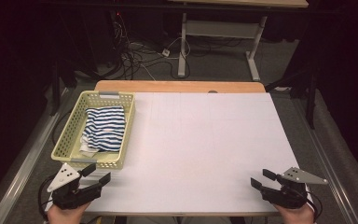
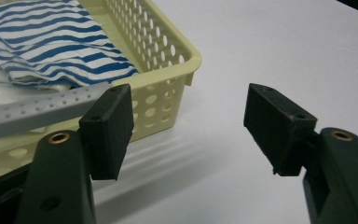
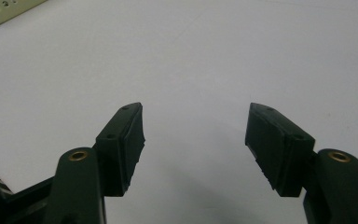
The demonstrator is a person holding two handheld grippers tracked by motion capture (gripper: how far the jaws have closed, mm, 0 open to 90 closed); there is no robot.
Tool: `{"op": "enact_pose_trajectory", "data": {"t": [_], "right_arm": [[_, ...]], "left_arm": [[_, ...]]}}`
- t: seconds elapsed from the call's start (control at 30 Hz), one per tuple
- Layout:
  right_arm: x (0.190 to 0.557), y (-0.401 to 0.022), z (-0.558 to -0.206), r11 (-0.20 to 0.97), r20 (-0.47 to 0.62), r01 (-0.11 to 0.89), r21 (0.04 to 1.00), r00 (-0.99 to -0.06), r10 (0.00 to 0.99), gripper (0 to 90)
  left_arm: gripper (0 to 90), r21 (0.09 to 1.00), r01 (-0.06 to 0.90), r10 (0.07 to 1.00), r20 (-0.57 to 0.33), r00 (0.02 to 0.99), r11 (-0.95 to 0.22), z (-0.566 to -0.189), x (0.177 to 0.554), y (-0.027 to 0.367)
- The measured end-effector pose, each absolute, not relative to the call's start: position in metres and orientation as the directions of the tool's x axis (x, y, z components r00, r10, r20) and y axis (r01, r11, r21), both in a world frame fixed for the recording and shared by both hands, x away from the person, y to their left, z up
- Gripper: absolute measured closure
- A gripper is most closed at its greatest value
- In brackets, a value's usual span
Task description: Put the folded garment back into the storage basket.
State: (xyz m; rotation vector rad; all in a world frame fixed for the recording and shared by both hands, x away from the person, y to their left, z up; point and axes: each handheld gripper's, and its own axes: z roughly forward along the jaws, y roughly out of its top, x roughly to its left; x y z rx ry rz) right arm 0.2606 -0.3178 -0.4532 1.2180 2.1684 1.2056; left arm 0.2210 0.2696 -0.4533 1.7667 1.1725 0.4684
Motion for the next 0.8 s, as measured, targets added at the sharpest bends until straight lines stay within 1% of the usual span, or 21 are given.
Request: {"op": "enact_pose_trajectory", "data": {"t": [0.23,0.8], "right_arm": [[0.260,-0.318,-0.453,0.258,0.081,0.508,0.822,-0.553,0.829,37.8],[0.260,-0.318,-0.453,0.256,0.083,0.508,0.822,-0.551,0.830,37.8]], "left_arm": [[32.0,0.851,0.513,0.868,-0.171,0.467,-0.109,-0.456,0.218,0.273],[32.0,0.846,0.530,0.886,-0.205,0.415,-0.052,-0.463,0.209,0.286]]}}
